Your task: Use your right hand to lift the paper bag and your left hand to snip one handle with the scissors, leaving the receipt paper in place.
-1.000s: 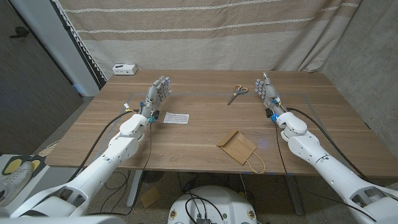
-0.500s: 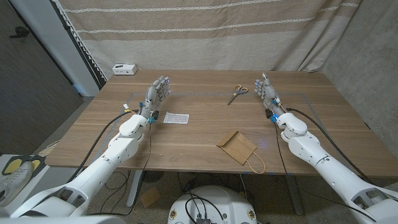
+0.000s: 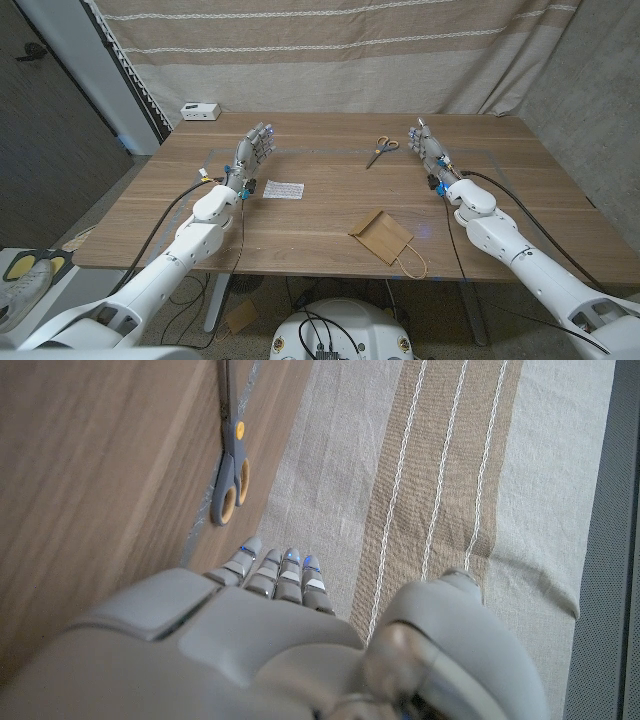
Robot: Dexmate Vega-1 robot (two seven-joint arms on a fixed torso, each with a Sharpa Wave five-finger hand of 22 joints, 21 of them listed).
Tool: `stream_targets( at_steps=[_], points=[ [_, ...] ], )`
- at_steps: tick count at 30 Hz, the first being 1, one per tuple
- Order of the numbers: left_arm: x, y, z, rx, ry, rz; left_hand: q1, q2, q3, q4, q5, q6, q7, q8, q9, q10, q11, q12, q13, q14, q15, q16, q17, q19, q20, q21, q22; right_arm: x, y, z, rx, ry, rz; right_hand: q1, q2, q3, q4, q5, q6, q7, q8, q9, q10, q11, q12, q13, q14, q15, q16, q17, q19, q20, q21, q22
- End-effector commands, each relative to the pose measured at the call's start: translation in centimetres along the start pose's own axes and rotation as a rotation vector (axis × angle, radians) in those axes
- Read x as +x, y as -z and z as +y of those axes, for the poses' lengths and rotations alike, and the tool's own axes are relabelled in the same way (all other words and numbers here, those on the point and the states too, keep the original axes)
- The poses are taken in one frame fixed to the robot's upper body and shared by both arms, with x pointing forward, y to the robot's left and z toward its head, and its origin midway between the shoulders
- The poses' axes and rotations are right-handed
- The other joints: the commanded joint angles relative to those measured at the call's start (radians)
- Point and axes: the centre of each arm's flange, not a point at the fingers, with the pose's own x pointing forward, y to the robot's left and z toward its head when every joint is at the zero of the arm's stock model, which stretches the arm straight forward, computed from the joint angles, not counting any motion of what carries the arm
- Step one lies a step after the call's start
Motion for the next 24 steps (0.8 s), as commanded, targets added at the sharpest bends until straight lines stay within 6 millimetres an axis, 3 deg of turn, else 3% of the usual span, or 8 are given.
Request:
stream_targets(
  at_steps=[1,10,13,15,16,18,24],
  points=[
    [0.1,0.2,-0.1,-0.001,0.001,-0.005,0.004,-0.005,0.003,0.0,0.007,0.009,-0.001,0.005,0.003,0.006,0.001,0.008,0.002,0.01,-0.171,0.008,0.005,0.008,-0.098,0.006,0.003,0.9,-0.8,-0.3,-0.099,-0.033,0.003,0.045,0.002,0.007,-0.025,0.013,-0.012,-0.008,0.001,0.005,-0.007,-0.018,0.005,0.005,-0.004,-0.015,0.003,0.002,0.001,-0.013,-0.012,0.003],
    [-0.2,0.5,-0.2,0.0,0.008,0.001,0.005,-0.005,0.002,0.001,0.007,0.011,-0.001,0.005,0.003,0.007,0.002,0.008,0.002,0.01,-0.171,0.008,0.005,0.008,-0.099,0.006,0.003,1.0,-1.5,-0.3,-0.17,-0.05,0.008,0.117,0.003,0.024,-0.066,0.024,-0.041,-0.021,-0.003,0.005,-0.029,-0.031,-0.001,0.006,-0.022,-0.025,0.0,0.001,-0.001,-0.013,-0.034,0.003],
    [-0.5,0.6,-0.2,-0.003,0.004,0.003,0.006,-0.005,0.002,0.001,0.007,0.01,-0.001,0.004,0.003,0.007,0.002,0.008,0.002,0.01,-0.171,0.008,0.005,0.008,-0.099,0.006,0.003,1.1,-1.8,-0.4,-0.193,-0.057,0.009,0.141,0.003,0.028,-0.08,0.026,-0.049,-0.027,-0.003,0.005,-0.04,-0.046,-0.003,0.006,-0.028,-0.031,-0.001,0.001,0.0,-0.012,-0.041,0.003],
    [-0.6,0.7,-0.2,-0.002,0.005,0.004,0.007,-0.005,0.002,0.0,0.008,0.01,-0.001,0.004,0.003,0.009,0.002,0.009,0.002,0.01,-0.171,0.008,0.004,0.008,-0.099,0.006,0.003,1.1,-1.8,-0.5,-0.192,-0.059,0.013,0.17,0.005,0.034,-0.095,0.027,-0.06,-0.049,-0.003,0.006,-0.043,-0.069,-0.001,0.007,-0.041,-0.049,-0.002,0.002,0.0,-0.013,-0.053,0.004],
    [-0.7,0.7,-0.1,-0.003,0.005,0.005,0.007,-0.005,0.002,0.0,0.008,0.01,-0.001,0.004,0.003,0.009,0.002,0.009,0.002,0.01,-0.171,0.008,0.004,0.008,-0.1,0.006,0.003,1.1,-1.8,-0.5,-0.188,-0.061,0.015,0.185,0.008,0.036,-0.102,0.025,-0.065,-0.064,-0.002,0.006,-0.043,-0.102,0.001,0.008,-0.043,-0.051,0.0,0.002,0.002,-0.013,-0.06,0.004],
    [-0.7,0.7,-0.1,-0.004,0.006,0.004,0.008,-0.006,0.001,0.0,0.008,0.01,-0.001,0.003,0.003,0.008,-0.002,0.008,0.002,0.009,-0.171,0.008,0.004,0.007,-0.1,0.006,0.003,1.1,-1.8,-0.6,-0.198,-0.061,0.022,0.192,0.01,0.037,-0.105,0.024,-0.068,-0.074,-0.002,0.006,-0.048,-0.122,0.0,0.008,-0.043,-0.052,0.001,0.002,0.003,-0.014,-0.065,0.004],
    [-0.6,0.3,-0.1,0.006,0.012,-0.006,0.01,-0.006,0.001,0.0,0.008,0.009,-0.001,0.003,0.003,0.01,0.002,0.009,0.002,0.008,-0.171,0.007,0.004,0.007,-0.101,0.006,0.003,1.3,-2.0,-0.7,-0.226,-0.072,0.034,0.195,0.013,0.035,-0.106,0.018,-0.066,-0.093,0.0,0.007,-0.042,-0.149,0.005,0.008,-0.047,-0.071,0.001,0.003,0.005,-0.019,-0.074,0.005]
  ],
)
